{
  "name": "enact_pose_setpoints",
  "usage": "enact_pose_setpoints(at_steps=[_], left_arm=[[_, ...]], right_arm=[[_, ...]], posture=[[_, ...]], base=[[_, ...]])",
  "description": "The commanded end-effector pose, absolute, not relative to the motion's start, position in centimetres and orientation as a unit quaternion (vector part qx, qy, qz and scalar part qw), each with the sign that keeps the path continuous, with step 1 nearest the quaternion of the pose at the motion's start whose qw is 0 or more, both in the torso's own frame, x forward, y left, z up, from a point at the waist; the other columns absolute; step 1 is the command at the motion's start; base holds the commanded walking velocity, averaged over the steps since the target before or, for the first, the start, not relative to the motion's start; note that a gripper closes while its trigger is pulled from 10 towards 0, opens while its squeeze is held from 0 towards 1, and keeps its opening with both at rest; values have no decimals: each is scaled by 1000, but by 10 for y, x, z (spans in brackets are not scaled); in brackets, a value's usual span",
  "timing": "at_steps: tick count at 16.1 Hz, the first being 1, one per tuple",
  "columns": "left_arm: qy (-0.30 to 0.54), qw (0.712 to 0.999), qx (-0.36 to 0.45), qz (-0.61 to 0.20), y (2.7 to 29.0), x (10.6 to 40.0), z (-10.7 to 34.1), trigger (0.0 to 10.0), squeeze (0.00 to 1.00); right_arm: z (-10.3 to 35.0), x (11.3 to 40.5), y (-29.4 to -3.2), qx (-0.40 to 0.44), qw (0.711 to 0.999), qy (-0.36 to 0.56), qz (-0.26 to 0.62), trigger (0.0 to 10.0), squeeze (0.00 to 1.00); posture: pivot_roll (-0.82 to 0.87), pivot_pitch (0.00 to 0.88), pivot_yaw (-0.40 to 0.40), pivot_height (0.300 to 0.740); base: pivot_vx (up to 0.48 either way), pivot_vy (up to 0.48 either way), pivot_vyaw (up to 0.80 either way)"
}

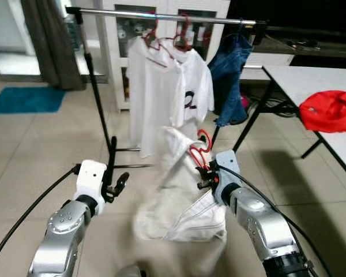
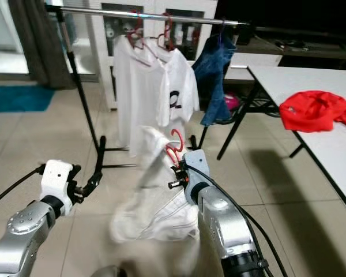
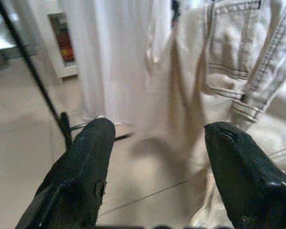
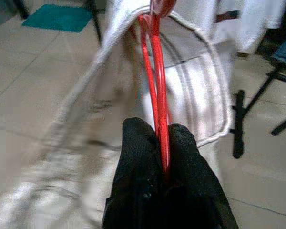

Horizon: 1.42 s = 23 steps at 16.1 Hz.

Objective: Hang hanger

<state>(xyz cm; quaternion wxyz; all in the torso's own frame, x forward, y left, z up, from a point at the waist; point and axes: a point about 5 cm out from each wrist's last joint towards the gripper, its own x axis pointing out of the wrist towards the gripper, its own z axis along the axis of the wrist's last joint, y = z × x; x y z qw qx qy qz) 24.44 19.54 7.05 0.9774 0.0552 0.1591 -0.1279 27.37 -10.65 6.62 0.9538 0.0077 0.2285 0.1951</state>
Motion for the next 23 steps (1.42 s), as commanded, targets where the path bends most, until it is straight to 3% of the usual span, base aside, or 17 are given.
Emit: enact_pose_setpoints(at_steps=[1,5,17,23], left_arm=[[146,979,58,-132,190,247,74,10000,0],[144,976,54,-152,180,245,73,10000,0],[126,980,45,-145,178,245,77,10000,0],[122,977,71,-159,182,243,83,10000,0]], right_arm=[[76,281,-114,13,963,207,175,10000,0],[81,276,-113,38,966,182,180,10000,0],[85,279,-95,7,956,171,239,10000,0],[100,291,-96,-22,964,147,219,10000,0]], posture=[[-24,0,-27,740],[-32,0,1,740],[-8,0,-22,740],[11,0,-45,740]], base=[[371,0,0],[435,0,0],[469,0,791],[465,0,0]])
